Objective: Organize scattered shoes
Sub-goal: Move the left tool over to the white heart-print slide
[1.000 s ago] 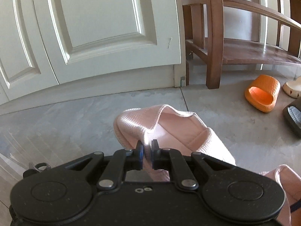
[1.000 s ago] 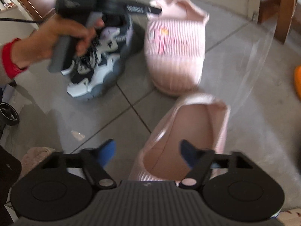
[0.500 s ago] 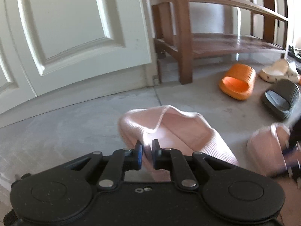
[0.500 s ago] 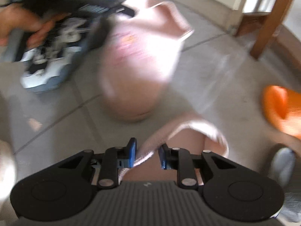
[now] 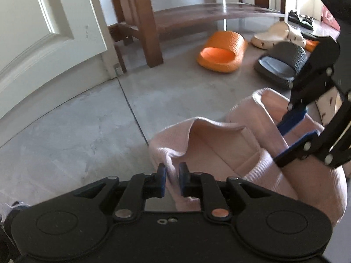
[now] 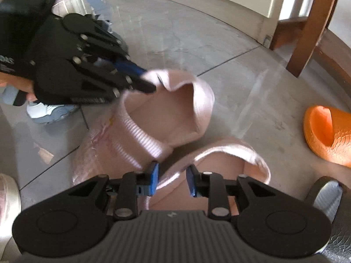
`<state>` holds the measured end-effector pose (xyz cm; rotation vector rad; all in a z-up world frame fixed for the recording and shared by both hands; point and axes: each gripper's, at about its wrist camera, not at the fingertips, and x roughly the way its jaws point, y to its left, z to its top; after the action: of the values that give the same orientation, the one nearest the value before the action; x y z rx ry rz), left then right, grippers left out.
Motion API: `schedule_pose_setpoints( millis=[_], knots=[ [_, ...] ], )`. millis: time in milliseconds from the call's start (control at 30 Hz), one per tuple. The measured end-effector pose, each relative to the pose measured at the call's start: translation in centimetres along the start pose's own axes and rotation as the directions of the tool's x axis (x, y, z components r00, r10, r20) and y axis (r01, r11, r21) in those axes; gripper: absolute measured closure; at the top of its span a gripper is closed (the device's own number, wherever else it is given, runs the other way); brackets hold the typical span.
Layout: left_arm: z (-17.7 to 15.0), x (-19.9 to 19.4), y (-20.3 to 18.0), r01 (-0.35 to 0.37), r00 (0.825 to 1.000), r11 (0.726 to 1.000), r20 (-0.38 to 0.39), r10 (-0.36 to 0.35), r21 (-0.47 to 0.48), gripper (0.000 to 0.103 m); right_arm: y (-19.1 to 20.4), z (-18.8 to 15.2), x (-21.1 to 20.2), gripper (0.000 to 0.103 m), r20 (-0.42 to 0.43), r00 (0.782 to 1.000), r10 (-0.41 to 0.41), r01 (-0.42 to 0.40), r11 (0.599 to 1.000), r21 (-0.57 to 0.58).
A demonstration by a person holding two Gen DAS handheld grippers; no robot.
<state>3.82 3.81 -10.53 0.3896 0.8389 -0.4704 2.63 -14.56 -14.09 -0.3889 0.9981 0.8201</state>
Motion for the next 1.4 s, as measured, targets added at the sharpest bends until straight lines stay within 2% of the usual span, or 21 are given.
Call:
schedule_pose_setpoints(
  millis=[100,133,233,300,367,433,500,600,633,700,833,867,933,1000,1033,1200,1400],
  knots=[
    [-0.3,-1.1,0.8,0.018,1.000,0.997,-0.004,-0.018,-0.075,0.084,-0.7,-0.1,-0.9,0.066,-0.002,1.000,0.020,-0.020,0.999,0.036],
    [-0.2,-1.5,1.1,0.022,1.000,0.994,-0.006,-0.022,-0.104,0.084,-0.6,0.0,-1.0,0.061,0.000,1.000,0.024,-0.024,0.999,0.042],
    [-0.1,-3.8,1.7,0.057,0.998,0.977,0.037,-0.050,-0.206,0.086,-0.9,-0.1,-2.7,0.055,0.025,0.999,0.043,-0.044,0.998,0.054],
    [0.5,-5.0,0.9,0.130,0.991,0.968,0.070,-0.118,-0.213,0.083,-1.2,-0.3,-4.0,0.049,0.047,0.997,0.065,-0.068,0.996,0.064],
    [1.1,-4.8,-0.3,0.203,0.979,0.957,0.063,-0.194,-0.206,0.080,-1.4,-0.8,-4.9,0.047,0.048,0.995,0.092,-0.095,0.993,0.067],
    [1.6,-4.0,-1.7,0.254,0.967,0.944,0.042,-0.251,-0.211,0.077,-1.7,-1.5,-5.0,0.047,0.027,0.997,0.079,-0.081,0.995,0.061],
    [2.0,-2.5,-3.4,0.257,0.965,0.940,0.011,-0.261,-0.225,0.074,-2.2,-2.0,-4.8,0.047,0.008,0.998,0.061,-0.061,0.996,0.070],
    [2.5,-1.8,-4.3,0.245,0.968,0.933,0.019,-0.249,-0.264,0.069,-2.9,-3.2,-4.9,0.046,-0.039,0.999,0.027,-0.023,0.994,0.107],
    [2.8,-1.5,-4.5,0.247,0.967,0.927,0.019,-0.252,-0.282,0.066,-3.1,-3.4,-4.9,0.046,-0.050,0.998,0.023,-0.018,0.993,0.115],
    [3.3,-0.9,-4.9,0.246,0.966,0.917,0.005,-0.258,-0.313,0.043,-3.6,-4.3,-4.4,0.045,-0.086,0.996,0.010,0.002,0.989,0.148],
    [4.0,0.8,-6.5,0.159,0.980,0.937,-0.063,-0.187,-0.311,0.040,-4.2,-5.0,-3.0,0.042,-0.122,0.992,0.014,0.010,0.982,0.187],
    [3.9,1.3,-6.8,0.128,0.984,0.945,-0.080,-0.159,-0.302,0.045,-4.3,-5.0,-2.7,0.042,-0.123,0.992,0.020,0.004,0.981,0.194],
    [3.5,1.5,-7.0,0.071,0.989,0.959,-0.103,-0.103,-0.276,0.065,-4.4,-5.1,-2.1,0.042,-0.122,0.992,0.035,-0.010,0.980,0.198],
    [3.0,1.4,-6.7,0.052,0.991,0.964,-0.108,-0.083,-0.260,0.075,-4.1,-4.8,-1.4,0.041,-0.119,0.992,0.053,-0.030,0.981,0.191],
    [2.8,1.3,-6.3,0.049,0.991,0.963,-0.109,-0.080,-0.263,0.076,-3.8,-4.6,-1.2,0.040,-0.115,0.992,0.060,-0.038,0.982,0.185],
    [1.5,0.1,-4.9,-0.041,0.992,0.976,-0.123,0.014,-0.214,0.077,-2.5,-3.2,-0.1,0.039,-0.087,0.992,0.091,-0.076,0.984,0.160],
    [0.1,-0.9,-2.7,-0.140,0.983,0.978,-0.142,0.118,-0.153,0.070,-0.6,-1.0,1.0,0.039,-0.047,0.988,0.147,-0.138,0.978,0.159]
  ],
)
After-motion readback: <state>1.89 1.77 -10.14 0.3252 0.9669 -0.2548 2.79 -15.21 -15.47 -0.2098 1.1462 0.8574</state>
